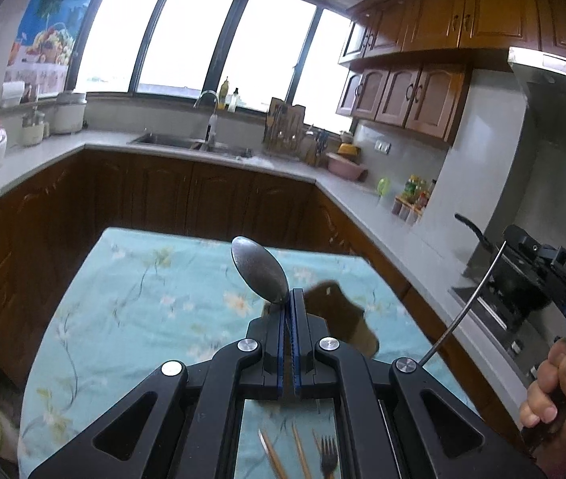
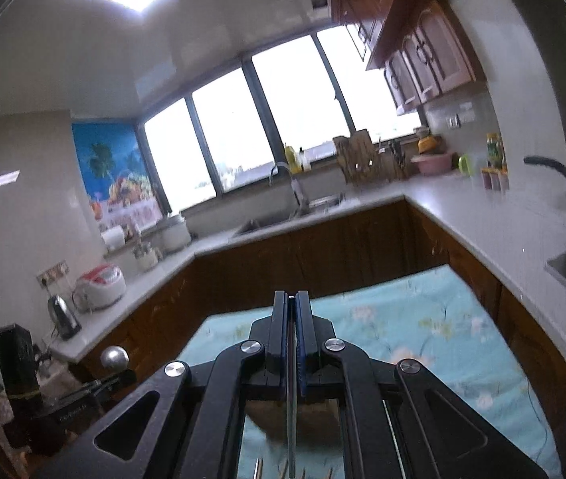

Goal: Organize utensils
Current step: 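Lift and carry the spoon and steel utensil over the wooden holder with both tools, then lower the spoon into the holder and open the left tool while the right tool releases its utensil, then move both tools back down to the remaining utensils, then grasp a wooden chopstick with the left tool while the right tool grasps a steel chopstick, then lift and carry both chopsticks over the wooden holder with both tools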

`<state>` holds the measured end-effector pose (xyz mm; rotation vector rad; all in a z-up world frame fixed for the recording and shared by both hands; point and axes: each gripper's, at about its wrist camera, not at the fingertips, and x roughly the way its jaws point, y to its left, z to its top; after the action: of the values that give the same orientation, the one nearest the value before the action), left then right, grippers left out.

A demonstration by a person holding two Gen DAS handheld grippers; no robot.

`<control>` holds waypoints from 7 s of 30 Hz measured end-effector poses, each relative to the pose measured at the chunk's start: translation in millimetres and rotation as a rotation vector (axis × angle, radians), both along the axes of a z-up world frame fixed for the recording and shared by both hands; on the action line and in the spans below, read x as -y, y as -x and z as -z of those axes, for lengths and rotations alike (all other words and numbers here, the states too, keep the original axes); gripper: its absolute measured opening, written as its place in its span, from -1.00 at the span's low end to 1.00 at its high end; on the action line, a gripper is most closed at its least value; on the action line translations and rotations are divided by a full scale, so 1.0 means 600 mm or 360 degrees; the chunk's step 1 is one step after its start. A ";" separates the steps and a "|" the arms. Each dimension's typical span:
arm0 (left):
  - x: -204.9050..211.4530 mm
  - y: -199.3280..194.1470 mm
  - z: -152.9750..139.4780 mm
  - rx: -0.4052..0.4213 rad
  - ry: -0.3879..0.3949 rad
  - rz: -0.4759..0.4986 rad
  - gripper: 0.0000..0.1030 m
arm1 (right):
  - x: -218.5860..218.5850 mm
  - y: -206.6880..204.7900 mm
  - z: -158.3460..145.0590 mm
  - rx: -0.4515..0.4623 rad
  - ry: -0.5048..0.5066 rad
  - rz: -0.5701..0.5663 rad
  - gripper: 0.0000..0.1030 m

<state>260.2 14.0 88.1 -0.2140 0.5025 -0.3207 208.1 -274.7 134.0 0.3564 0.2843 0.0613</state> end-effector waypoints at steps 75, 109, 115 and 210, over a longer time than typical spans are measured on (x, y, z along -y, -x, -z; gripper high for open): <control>0.041 -0.127 0.187 -0.0323 -0.0048 -0.0125 0.21 | 0.040 -0.068 0.208 -0.0351 -0.0229 0.0000 0.51; 0.026 0.043 0.216 -0.0579 -0.0101 -0.0069 0.18 | -0.002 0.127 0.319 -0.0732 -0.0126 -0.0001 0.50; 0.056 0.011 0.222 -0.0596 -0.0135 -0.0010 0.17 | -0.004 0.118 0.334 -0.0793 -0.0068 0.0013 0.47; -0.040 0.049 0.102 -0.0386 0.0098 0.0198 -0.92 | -0.072 0.061 0.176 -0.0531 0.0049 -0.0212 -0.93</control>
<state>230.6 38.0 26.9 -0.2841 0.7480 -0.4347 171.6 -231.6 28.3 0.3162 0.6385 0.1286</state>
